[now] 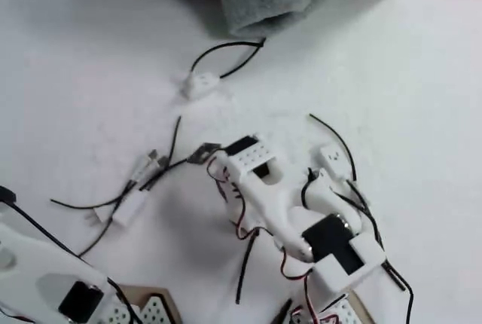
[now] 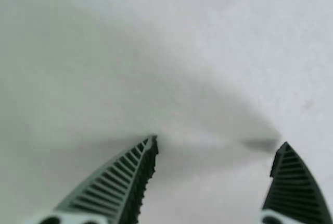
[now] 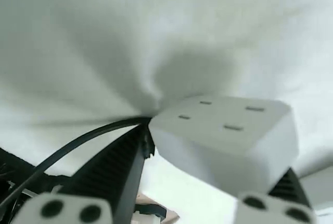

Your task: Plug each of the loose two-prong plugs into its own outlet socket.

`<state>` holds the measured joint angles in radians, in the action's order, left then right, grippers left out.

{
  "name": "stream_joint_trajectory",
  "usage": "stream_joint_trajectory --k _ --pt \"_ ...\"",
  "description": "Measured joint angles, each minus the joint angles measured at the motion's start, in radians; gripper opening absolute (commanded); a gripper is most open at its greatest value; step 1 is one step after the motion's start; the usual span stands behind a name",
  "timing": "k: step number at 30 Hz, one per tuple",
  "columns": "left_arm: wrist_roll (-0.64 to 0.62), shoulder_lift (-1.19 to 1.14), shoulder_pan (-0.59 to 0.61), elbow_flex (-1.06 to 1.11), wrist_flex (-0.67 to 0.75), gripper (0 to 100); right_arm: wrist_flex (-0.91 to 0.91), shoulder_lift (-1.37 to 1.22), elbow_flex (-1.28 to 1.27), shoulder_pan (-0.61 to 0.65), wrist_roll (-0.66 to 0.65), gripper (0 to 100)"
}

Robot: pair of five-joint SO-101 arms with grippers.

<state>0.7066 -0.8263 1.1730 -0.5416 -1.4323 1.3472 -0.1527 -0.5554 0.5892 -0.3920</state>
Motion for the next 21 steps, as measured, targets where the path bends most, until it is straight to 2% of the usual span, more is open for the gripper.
stream_joint_trajectory --k 15,21 --pt "0.0 0.0 0.0 0.0 0.0 35 0.061 -0.006 0.247 -0.006 0.0 14.1" --pt "0.0 0.0 0.0 0.0 0.0 35 0.095 -0.006 0.302 -0.006 0.0 24.5"
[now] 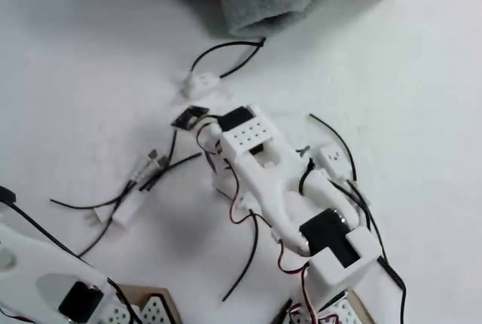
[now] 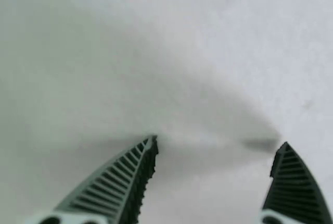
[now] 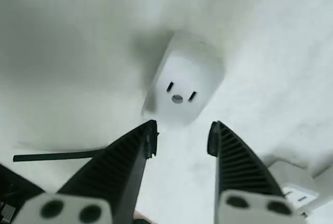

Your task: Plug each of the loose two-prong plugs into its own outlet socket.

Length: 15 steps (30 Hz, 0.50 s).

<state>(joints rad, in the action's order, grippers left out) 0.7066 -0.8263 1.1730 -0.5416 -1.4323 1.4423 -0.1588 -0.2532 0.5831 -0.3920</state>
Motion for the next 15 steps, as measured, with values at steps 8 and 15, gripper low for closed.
stream_joint_trajectory --k 8,15 --pt "0.0 0.0 0.0 0.0 0.0 35 0.121 0.0 0.101 0.0 0.0 31.6" --pt "-0.025 0.0 -0.014 0.0 0.0 35 0.212 0.0 0.204 0.074 0.055 31.6"
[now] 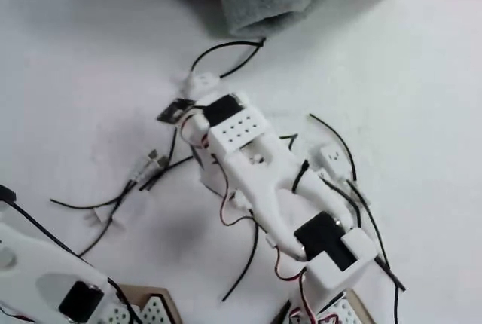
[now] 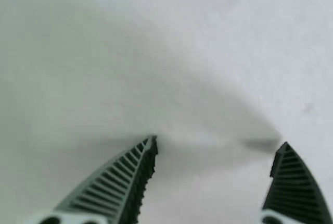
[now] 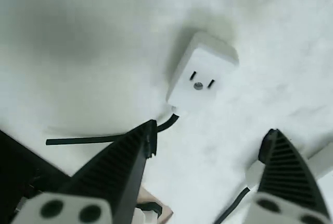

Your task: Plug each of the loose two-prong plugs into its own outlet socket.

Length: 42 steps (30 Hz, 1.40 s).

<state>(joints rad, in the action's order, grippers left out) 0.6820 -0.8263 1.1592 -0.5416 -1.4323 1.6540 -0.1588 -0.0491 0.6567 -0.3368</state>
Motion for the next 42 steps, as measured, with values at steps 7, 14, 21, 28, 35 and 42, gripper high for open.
stream_joint_trajectory --k 7,14,21,28,35,42 --pt "0.0 0.0 0.0 0.0 0.011 35 -0.118 -0.055 -0.054 0.06 0.098 31.6" --pt "-0.002 -0.012 0.0 0.002 0.025 35 -0.115 -0.071 -0.057 0.115 0.12 31.6" --pt "-0.002 -0.028 -0.003 0.002 0.041 35 -0.11 -0.089 -0.074 0.152 0.12 31.6" --pt "-0.002 -0.029 -0.003 0.002 0.041 35 -0.18 -0.212 -0.075 0.161 0.163 31.6" --pt "-0.002 -0.029 -0.003 0.002 0.043 35 -0.193 -0.334 -0.023 0.084 0.172 31.6" --pt "-0.002 -0.029 -0.003 0.002 0.043 35 -0.195 -0.367 -0.005 0.009 0.135 19.7"
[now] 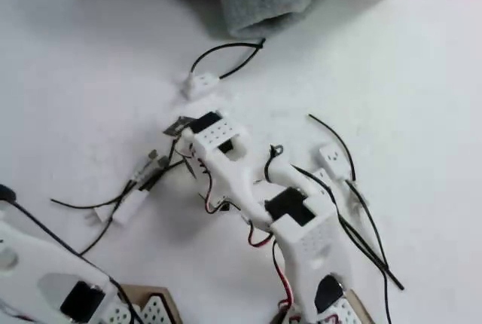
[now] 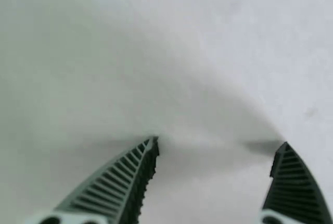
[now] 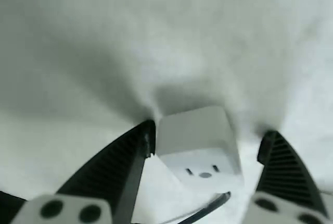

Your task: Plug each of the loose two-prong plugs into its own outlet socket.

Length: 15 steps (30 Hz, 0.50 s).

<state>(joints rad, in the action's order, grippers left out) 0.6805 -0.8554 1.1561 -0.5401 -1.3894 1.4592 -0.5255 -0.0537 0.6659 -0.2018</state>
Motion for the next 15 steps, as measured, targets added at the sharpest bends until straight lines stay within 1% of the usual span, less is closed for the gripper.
stream_joint_trajectory --k 2,5,8,15 --pt "0.0 0.0 0.0 0.0 0.0 35 0.0 0.006 0.0 -0.017 -0.018 14.9" --pt "0.0 0.0 0.0 0.0 0.0 35 -0.005 0.006 0.011 -0.069 -0.031 16.4" --pt "0.0 0.0 0.0 0.0 0.0 35 0.009 -0.002 0.034 -0.091 -0.034 16.1" --pt "0.0 0.0 0.0 0.0 0.0 35 0.143 -0.014 0.169 -0.115 -0.051 15.5"
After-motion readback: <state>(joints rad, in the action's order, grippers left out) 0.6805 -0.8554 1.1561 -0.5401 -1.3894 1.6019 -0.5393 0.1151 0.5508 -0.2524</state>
